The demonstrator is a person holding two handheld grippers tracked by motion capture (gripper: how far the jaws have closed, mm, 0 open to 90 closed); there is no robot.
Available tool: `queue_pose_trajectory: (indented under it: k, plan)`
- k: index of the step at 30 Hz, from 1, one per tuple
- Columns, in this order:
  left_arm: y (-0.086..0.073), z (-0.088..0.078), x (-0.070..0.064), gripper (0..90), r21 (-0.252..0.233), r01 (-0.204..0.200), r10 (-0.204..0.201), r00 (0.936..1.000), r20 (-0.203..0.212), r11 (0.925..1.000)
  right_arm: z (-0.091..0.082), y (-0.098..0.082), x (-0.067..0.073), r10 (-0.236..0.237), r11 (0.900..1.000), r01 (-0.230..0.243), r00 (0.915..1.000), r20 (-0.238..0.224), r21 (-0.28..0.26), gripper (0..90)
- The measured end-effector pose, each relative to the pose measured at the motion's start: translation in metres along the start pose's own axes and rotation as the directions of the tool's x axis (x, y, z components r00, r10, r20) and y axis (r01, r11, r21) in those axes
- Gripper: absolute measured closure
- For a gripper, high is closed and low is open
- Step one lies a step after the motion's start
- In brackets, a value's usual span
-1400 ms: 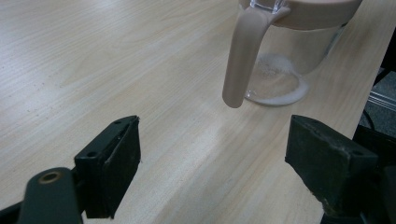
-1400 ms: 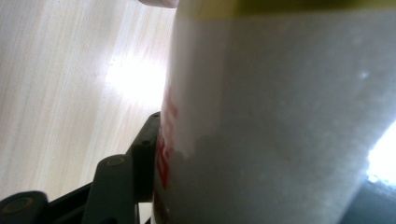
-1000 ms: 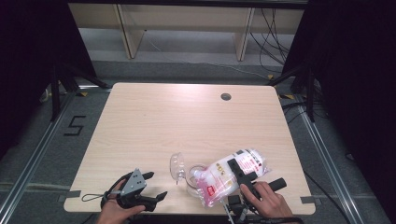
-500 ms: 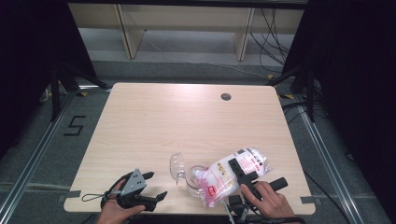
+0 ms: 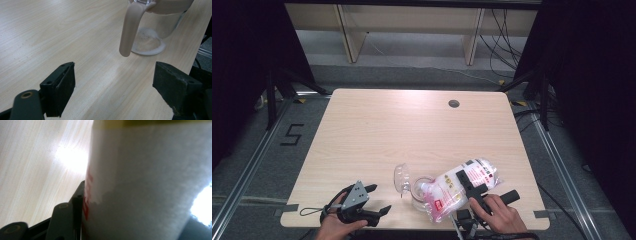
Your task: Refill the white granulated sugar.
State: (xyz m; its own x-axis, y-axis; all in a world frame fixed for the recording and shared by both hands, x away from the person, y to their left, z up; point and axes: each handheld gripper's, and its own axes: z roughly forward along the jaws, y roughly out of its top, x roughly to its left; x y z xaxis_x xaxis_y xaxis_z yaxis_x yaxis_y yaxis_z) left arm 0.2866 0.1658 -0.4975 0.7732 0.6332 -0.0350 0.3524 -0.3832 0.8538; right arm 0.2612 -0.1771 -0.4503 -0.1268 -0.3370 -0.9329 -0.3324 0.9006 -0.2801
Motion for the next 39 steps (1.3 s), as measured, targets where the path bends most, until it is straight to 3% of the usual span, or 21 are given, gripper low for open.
queue_pose_trajectory:
  k: [2,8,20,27,31,38,39]
  plan:
    - [-0.0001,0.0001,0.0,17.8,-0.001,0.002,-0.002,1.0,0.0,1.0,-0.0001,-0.0002,-0.0012,-0.016,1.0,0.016,0.9998,0.008,-0.004,46.7]
    - [0.0,-0.0001,0.0003,17.9,0.0,-0.003,0.003,1.0,0.001,1.0,-0.001,-0.0009,0.0006,0.004,1.0,-0.004,1.0,-0.001,0.013,46.8]
    - [-0.0001,-0.0002,-0.0002,17.9,0.001,0.004,-0.004,1.0,0.0,1.0,-0.0018,-0.0014,-0.0002,-0.011,1.0,0.011,0.9999,0.005,0.014,47.0]
    - [-0.0001,-0.0002,-0.0003,17.9,0.001,0.004,-0.004,1.0,-0.001,1.0,-0.0014,-0.0022,-0.0031,-0.048,0.999,0.048,0.9988,0.011,0.005,47.1]
    - [0.0,-0.0004,0.0001,17.9,0.0,-0.001,0.001,1.0,-0.001,1.0,-0.0015,-0.0024,-0.0019,-0.034,0.999,0.034,0.9994,0.01,0.008,47.1]
    - [-0.0001,-0.0002,-0.0004,17.9,0.0,0.003,-0.003,1.0,-0.001,1.0,-0.0014,-0.003,-0.0032,-0.055,0.998,0.055,0.9984,0.014,0.006,47.2]
    - [-0.0001,-0.0002,-0.0003,17.9,0.0,0.003,-0.003,1.0,-0.001,1.0,-0.0024,-0.0032,-0.0011,-0.03,0.999,0.03,0.9995,0.007,0.018,47.2]
